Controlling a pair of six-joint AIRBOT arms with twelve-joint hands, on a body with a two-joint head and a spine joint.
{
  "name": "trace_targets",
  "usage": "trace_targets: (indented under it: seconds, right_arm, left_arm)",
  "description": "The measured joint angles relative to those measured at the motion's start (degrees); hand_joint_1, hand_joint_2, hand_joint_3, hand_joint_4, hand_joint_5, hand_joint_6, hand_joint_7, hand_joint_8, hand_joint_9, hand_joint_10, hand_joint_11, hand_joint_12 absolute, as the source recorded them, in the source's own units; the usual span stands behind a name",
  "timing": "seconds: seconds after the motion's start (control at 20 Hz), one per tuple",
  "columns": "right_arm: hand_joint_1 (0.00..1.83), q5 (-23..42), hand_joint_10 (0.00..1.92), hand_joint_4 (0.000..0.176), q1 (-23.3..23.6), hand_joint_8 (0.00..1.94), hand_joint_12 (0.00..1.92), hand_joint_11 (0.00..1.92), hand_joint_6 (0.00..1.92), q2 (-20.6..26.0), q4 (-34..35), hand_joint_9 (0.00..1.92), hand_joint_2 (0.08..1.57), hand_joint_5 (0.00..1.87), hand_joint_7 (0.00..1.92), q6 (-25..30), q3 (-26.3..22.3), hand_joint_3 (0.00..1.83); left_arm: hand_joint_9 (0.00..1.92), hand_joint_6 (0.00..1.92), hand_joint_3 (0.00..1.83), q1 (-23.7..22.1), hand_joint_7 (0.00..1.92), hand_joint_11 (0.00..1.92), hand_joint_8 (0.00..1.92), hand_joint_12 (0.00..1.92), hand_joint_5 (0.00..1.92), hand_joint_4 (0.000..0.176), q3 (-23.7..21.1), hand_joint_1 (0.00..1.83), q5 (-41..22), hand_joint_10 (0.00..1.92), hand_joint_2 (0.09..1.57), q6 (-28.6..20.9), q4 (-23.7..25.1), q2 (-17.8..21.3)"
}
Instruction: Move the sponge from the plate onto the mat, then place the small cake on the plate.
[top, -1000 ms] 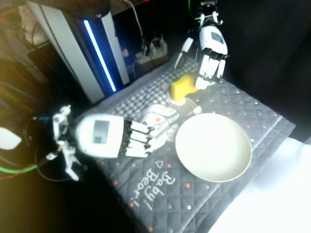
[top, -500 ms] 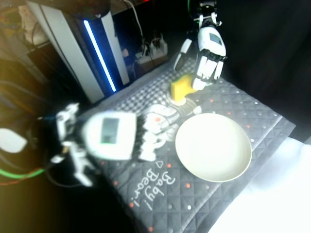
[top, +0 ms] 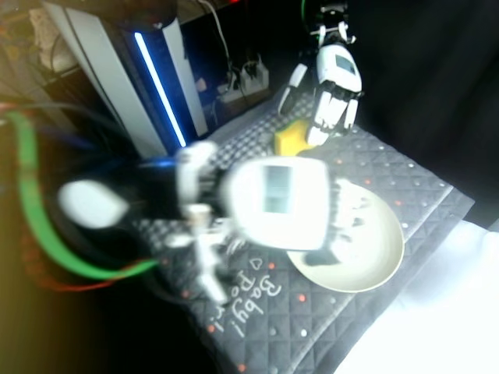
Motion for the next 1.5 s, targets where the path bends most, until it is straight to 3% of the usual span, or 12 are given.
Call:
trace_targets:
  seconds: [0.05, 0.15, 0.25, 0.3, 0.4, 0.5, 0.8, 1.0, 1.05, 1.2, 1.3, 1.5]
  right_arm:
    - [1.37, -1.4, 0.8, 0.0, 0.0, 0.56, 0.97, 1.0, 0.74, -1.4, -0.1, 1.19, 1.03, 1.07, 1.18, 0.0, 1.0, 0.01]
    - [1.3, -2.9, 0.91, 0.0, 0.0, 0.86, 1.29, 1.04, 0.73, -3.8, 0.2, 1.19, 1.07, 1.0, 1.15, 0.0, 3.0, 0.0]
    - [1.14, -3.9, 1.11, 0.0, -0.1, 0.55, 1.64, 1.0, 0.83, -4.5, 0.2, 1.12, 1.07, 1.06, 1.16, 0.0, 3.4, 0.0]
    - [1.07, -3.6, 0.97, 0.0, -0.7, 0.38, 1.6, 0.82, 0.32, -4.8, 0.6, 1.0, 1.0, 0.89, 1.1, 0.0, 3.4, 0.0]
    - [1.0, -3.7, 0.8, 0.0, -2.1, 0.07, 1.54, 0.64, 0.02, -5.0, 1.8, 0.84, 0.94, 0.73, 0.89, -0.1, 3.4, 0.0]
    - [0.98, -4.8, 0.4, 0.0, -3.3, 0.0, 1.33, 0.48, 0.0, -5.3, 2.0, 0.73, 0.91, 0.54, 0.71, -0.1, 3.4, 0.0]
    - [0.86, -3.8, 0.28, 0.052, -4.5, 0.0, 1.34, 0.34, 0.0, -4.2, 2.4, 0.65, 0.9, 0.34, 0.57, 0.2, 2.1, 0.0]
    - [0.72, -1.8, 0.05, 0.008, -6.5, 0.0, 1.25, 0.07, 0.0, -0.7, 5.1, 0.5, 0.88, 0.27, 0.48, 0.3, -0.5, 0.0]
    - [0.69, -0.6, 0.01, 0.044, -7.0, 0.0, 1.23, 0.0, 0.0, 0.6, 5.8, 0.44, 0.86, 0.22, 0.41, 0.6, -0.8, 0.0]
    - [0.72, 3.5, 0.0, 0.07, -7.7, 0.0, 1.01, 0.0, 0.0, 5.0, 5.9, 0.36, 0.85, 0.17, 0.34, 2.5, -3.6, 0.0]
    - [0.7, 6.8, 0.02, 0.107, -8.1, 0.0, 0.39, 0.0, 0.0, 8.8, 5.4, 0.23, 0.85, 0.15, 0.32, 2.6, -6.7, 0.0]
    - [0.69, 17.4, 0.0, 0.109, -10.4, 0.0, 0.32, 0.0, 0.0, 18.9, 6.3, 0.19, 0.82, 0.15, 0.28, 2.6, -13.7, 0.0]
  left_arm:
    - [0.51, 0.0, 0.0, -0.6, 0.75, 0.28, 0.0, 1.42, 0.53, 0.0, 0.3, 0.84, 0.0, 0.85, 0.93, 0.0, 0.1, -0.4]
    - [0.51, 0.0, 0.0, -1.2, 0.73, 0.27, 0.0, 1.36, 0.54, 0.0, 0.5, 0.83, -0.4, 0.73, 0.93, -0.3, 1.0, -0.9]
    - [0.55, 0.0, 0.0, -1.6, 0.76, 0.32, 0.01, 1.45, 0.55, 0.0, 0.6, 0.85, -0.5, 0.8, 0.92, -0.6, 1.4, -1.3]
    - [0.54, 0.0, 0.0, -1.6, 0.76, 0.31, 0.01, 1.46, 0.56, 0.0, 0.7, 0.84, -0.4, 0.82, 0.92, -0.7, 1.6, -1.4]
    - [0.54, 0.0, 0.0, -1.6, 0.76, 0.3, 0.01, 1.43, 0.55, 0.0, 1.0, 0.83, -0.4, 0.82, 0.92, -0.8, 1.6, -1.4]
    - [0.5, 0.0, 0.0, -1.6, 0.79, 0.27, 0.01, 1.55, 0.57, 0.0, 1.1, 0.88, -0.5, 1.01, 0.92, -0.9, 1.3, -1.4]
    - [0.67, 0.0, 0.0, -1.6, 0.75, 0.31, 0.0, 1.3, 0.53, 0.0, 1.0, 0.83, -0.5, 0.45, 0.91, -1.0, 1.4, -1.4]
    - [0.66, 0.0, 0.0, -1.6, 0.76, 0.33, 0.0, 1.32, 0.53, 0.0, 1.1, 0.83, -0.5, 0.45, 0.91, -1.0, 1.0, -1.4]
    - [0.65, 0.0, 0.0, -1.6, 0.75, 0.26, 0.0, 1.34, 0.52, 0.0, 1.0, 0.85, -0.6, 0.46, 0.9, -1.1, 0.8, -1.4]
    - [0.62, 0.0, 0.0, -1.3, 0.76, 0.25, 0.0, 1.38, 0.53, 0.0, 0.9, 0.88, -1.4, 0.47, 0.92, -1.1, 0.5, -1.3]
    - [0.58, 0.01, 0.0, -1.0, 0.72, 0.17, 0.0, 1.48, 0.56, 0.0, 0.5, 0.98, -2.4, 0.5, 0.89, -1.1, 0.2, -0.2]
    - [0.64, 0.0, 0.0, -0.5, 0.69, 0.21, 0.0, 1.35, 0.51, 0.0, -0.9, 0.9, -7.7, 0.22, 0.89, -0.5, -2.4, 3.6]
